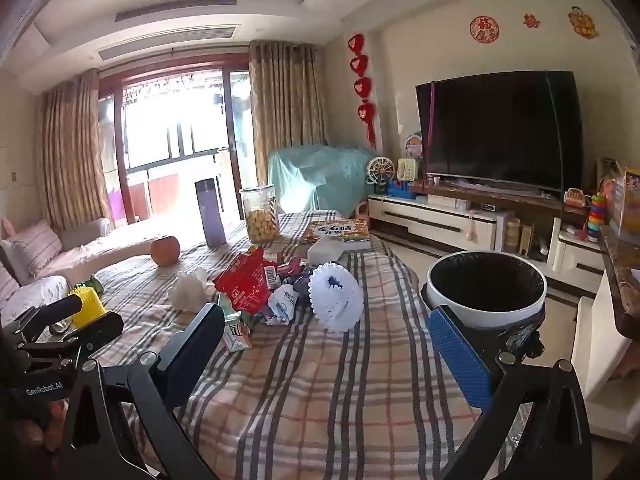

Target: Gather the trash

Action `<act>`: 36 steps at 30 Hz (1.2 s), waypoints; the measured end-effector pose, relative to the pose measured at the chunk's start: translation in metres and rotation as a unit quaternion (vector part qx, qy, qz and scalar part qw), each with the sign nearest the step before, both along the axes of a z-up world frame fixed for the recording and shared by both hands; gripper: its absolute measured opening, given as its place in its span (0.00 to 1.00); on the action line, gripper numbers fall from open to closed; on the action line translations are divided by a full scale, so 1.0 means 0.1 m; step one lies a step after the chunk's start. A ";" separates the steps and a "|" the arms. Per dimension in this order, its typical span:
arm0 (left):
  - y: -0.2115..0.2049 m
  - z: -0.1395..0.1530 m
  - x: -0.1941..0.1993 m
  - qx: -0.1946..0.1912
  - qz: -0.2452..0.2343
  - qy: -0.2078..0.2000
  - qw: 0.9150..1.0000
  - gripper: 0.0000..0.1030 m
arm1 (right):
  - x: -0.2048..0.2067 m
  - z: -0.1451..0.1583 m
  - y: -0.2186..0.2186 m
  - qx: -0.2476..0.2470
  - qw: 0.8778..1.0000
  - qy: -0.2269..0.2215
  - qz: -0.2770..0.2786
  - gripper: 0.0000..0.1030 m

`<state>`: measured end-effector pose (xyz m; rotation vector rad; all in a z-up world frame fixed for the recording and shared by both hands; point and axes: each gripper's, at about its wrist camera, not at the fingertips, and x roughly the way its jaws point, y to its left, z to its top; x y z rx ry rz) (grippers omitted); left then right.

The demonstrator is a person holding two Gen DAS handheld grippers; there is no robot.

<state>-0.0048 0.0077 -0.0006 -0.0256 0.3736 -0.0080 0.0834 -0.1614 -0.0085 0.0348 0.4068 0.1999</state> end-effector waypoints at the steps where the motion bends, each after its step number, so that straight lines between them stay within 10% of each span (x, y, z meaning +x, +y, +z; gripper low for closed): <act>1: 0.00 0.00 0.00 0.000 0.000 0.000 1.000 1.00 | -0.10 0.03 -0.04 0.001 1.000 0.001 0.000 1.00; 36: 0.04 -0.01 0.02 -0.006 0.002 0.001 1.000 1.00 | -0.21 -0.08 -0.09 0.015 1.000 0.019 0.011 1.00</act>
